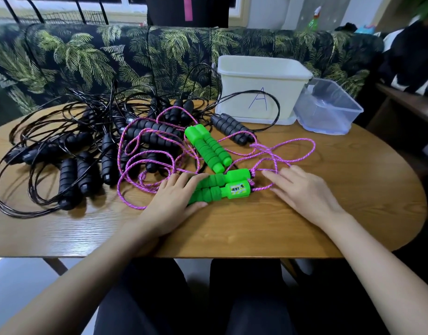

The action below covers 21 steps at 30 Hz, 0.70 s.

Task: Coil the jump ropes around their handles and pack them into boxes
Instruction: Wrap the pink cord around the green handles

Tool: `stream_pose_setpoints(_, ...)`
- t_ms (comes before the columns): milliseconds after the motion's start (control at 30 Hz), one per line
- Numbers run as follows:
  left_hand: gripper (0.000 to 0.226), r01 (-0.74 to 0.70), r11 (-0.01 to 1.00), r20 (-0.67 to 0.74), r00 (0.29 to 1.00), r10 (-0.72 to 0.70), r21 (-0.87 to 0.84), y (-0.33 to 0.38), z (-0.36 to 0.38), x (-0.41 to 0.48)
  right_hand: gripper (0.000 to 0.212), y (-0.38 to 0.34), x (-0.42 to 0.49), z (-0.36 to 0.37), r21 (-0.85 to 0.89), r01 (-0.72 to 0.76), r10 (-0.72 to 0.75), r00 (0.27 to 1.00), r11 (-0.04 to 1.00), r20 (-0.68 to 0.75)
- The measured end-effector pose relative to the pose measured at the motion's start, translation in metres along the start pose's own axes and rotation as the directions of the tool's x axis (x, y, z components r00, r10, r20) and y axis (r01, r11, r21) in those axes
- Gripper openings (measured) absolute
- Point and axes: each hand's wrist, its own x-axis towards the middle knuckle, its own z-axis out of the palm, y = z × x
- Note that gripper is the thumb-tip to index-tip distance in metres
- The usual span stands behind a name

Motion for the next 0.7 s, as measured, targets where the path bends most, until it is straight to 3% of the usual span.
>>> stream_pose_setpoints(100, 0.075, -0.011, 1.0, -0.005, 1.0, 0.011, -0.004, -0.001, 0.0, 0.0, 0.063, -0.002, 0.014, 0.014, 0.044, 0.108, -0.113, 0.986, 0.993, 0.124)
stream_pose_setpoints(333, 0.077, -0.003, 1.0, -0.014, 1.0, 0.003, 0.003, -0.001, 0.001, 0.0, 0.056, 0.011, 0.038, 0.025, -0.024, 0.293, -0.287, 0.949, 0.956, 0.131)
stream_pose_setpoints(500, 0.073, -0.037, 0.999, -0.044, 0.998, 0.037, 0.012, -0.004, 0.004, -0.001, 0.052, 0.023, 0.038, 0.028, 0.042, 0.195, -0.2, 0.963, 0.98, 0.18)
stream_pose_setpoints(633, 0.072, -0.071, 0.997, -0.052, 0.996, 0.069, -0.033, -0.003, 0.004, -0.002, 0.029, 0.034, 0.028, 0.021, 0.009, 0.135, -0.135, 0.982, 0.991, 0.134)
stream_pose_setpoints(700, 0.071, -0.083, 0.995, -0.067, 0.995, 0.079, -0.061, -0.003, 0.004, -0.002, 0.037, 0.043, 0.019, 0.016, -0.011, 0.077, -0.075, 0.99, 0.997, 0.118)
